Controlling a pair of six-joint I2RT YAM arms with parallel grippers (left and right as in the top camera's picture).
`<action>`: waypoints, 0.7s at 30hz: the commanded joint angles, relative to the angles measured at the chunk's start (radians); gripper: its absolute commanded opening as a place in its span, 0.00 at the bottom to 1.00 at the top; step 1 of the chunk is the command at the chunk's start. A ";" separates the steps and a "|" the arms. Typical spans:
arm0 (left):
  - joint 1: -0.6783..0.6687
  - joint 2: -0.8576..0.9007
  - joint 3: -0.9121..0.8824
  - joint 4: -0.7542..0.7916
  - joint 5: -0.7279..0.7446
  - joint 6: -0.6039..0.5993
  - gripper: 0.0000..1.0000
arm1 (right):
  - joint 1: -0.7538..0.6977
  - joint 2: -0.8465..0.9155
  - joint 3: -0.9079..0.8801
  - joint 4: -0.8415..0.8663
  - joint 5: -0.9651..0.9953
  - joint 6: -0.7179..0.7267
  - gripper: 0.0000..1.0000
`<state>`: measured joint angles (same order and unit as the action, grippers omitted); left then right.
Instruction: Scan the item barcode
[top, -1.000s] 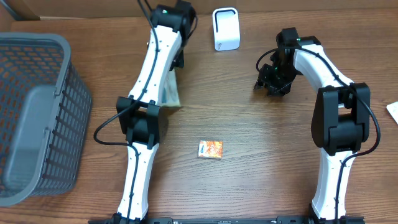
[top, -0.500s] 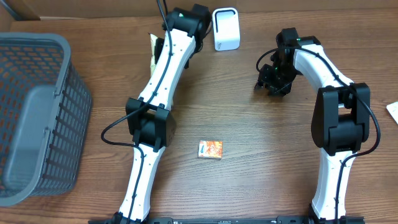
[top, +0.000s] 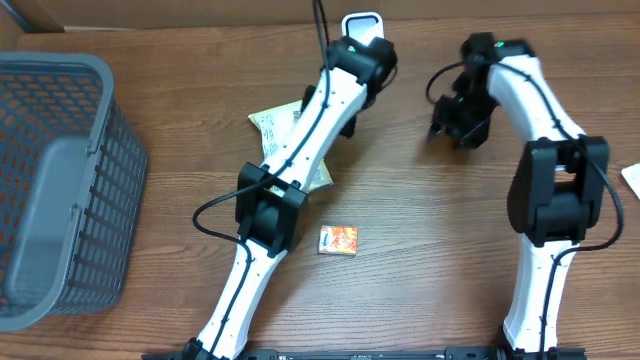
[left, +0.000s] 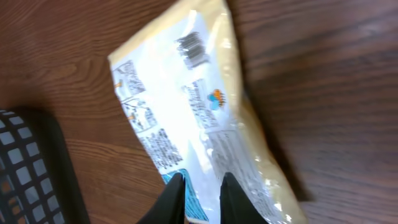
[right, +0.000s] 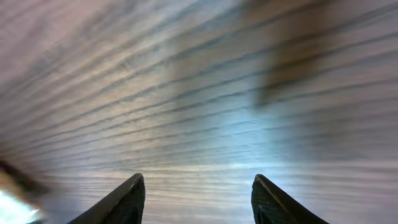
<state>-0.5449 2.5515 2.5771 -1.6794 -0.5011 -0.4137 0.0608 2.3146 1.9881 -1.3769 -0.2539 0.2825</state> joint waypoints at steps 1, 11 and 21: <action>0.002 -0.001 -0.001 0.000 0.015 -0.032 0.16 | -0.049 -0.003 0.109 -0.063 -0.024 -0.061 0.56; 0.281 0.000 0.021 -0.011 0.451 -0.046 0.44 | -0.001 -0.003 0.125 -0.048 -0.220 -0.219 0.65; 0.454 0.000 0.002 -0.011 0.502 0.021 1.00 | 0.133 0.002 0.096 0.117 -0.328 -0.178 0.77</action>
<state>-0.0940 2.5515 2.5774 -1.6871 -0.0544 -0.4229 0.1482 2.3150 2.0953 -1.2987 -0.5053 0.1043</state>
